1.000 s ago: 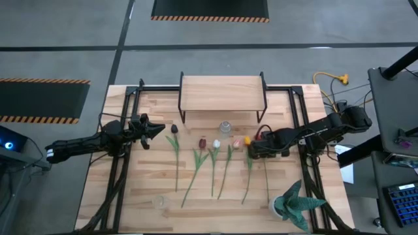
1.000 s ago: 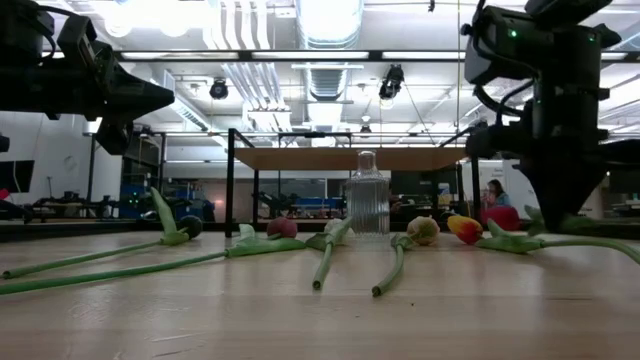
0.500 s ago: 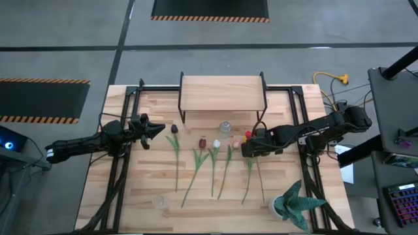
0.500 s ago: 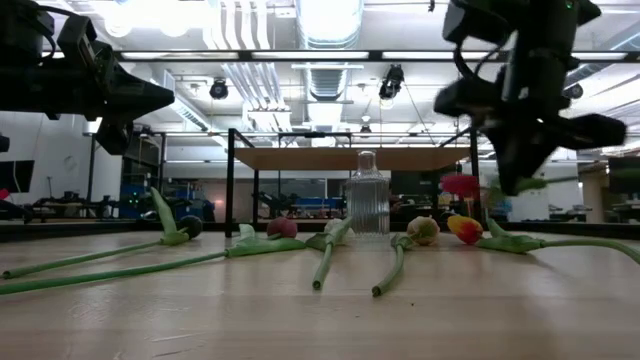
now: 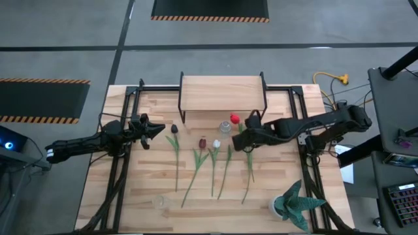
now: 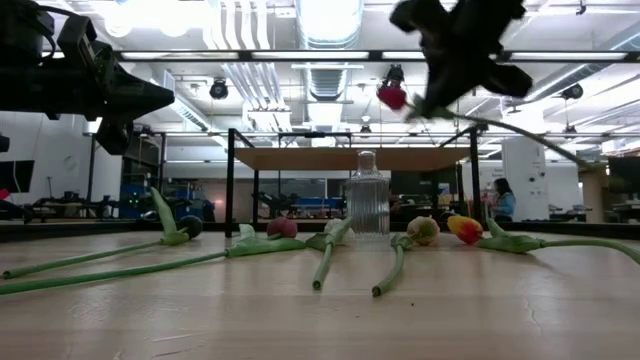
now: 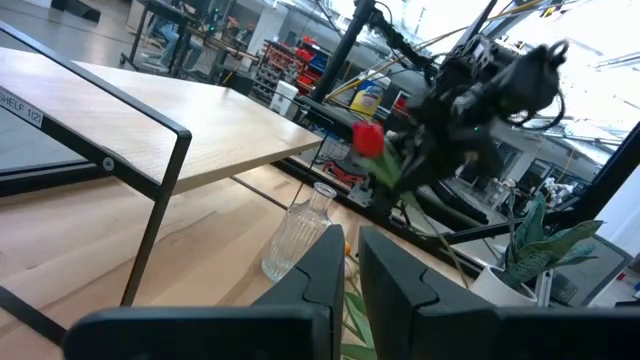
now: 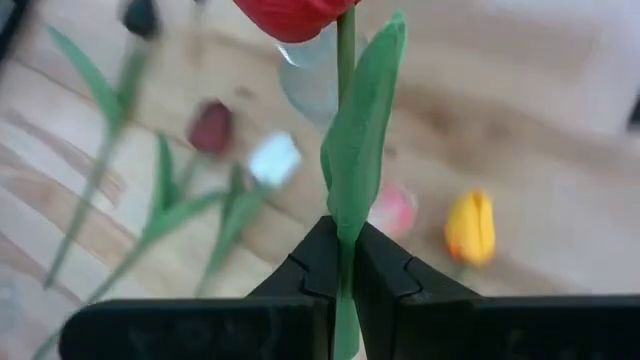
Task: Pick and place flowers into a vace then onto a shelf
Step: Put the red tulip into the top transparent vase
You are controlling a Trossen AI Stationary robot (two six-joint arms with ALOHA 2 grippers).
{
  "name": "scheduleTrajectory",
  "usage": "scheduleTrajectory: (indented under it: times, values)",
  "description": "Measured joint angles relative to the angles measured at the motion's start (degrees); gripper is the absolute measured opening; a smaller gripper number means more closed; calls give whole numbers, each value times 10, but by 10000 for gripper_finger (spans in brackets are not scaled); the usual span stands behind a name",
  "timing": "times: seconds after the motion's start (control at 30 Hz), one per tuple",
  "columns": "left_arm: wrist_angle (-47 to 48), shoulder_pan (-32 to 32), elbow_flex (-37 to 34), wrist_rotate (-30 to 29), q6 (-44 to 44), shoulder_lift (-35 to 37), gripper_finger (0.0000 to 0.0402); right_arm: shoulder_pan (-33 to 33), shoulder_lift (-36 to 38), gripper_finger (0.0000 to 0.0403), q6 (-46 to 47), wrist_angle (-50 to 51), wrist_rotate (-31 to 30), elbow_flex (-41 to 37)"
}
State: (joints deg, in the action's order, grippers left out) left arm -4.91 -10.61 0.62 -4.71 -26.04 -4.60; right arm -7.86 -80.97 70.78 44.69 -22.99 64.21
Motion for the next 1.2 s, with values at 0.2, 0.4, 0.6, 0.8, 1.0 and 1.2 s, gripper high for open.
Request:
scheduleTrajectory:
  times: [0.2,0.4,0.6,0.8,1.0,1.2]
  values:
    - [0,0,0,0,0,0,17,0,0,13,-116,-10,-73,51]
    - [0,0,0,0,0,0,17,3,0,13,-192,-72,-102,64]
    - [0,0,0,0,0,0,17,3,0,13,-342,-212,-78,59]
    - [0,0,0,0,0,0,17,3,2,13,-456,-342,-65,59]
    - [0,0,0,0,0,0,17,24,3,13,-545,-411,-66,59]
    - [0,0,0,0,0,0,17,63,3,13,-591,-427,-66,59]
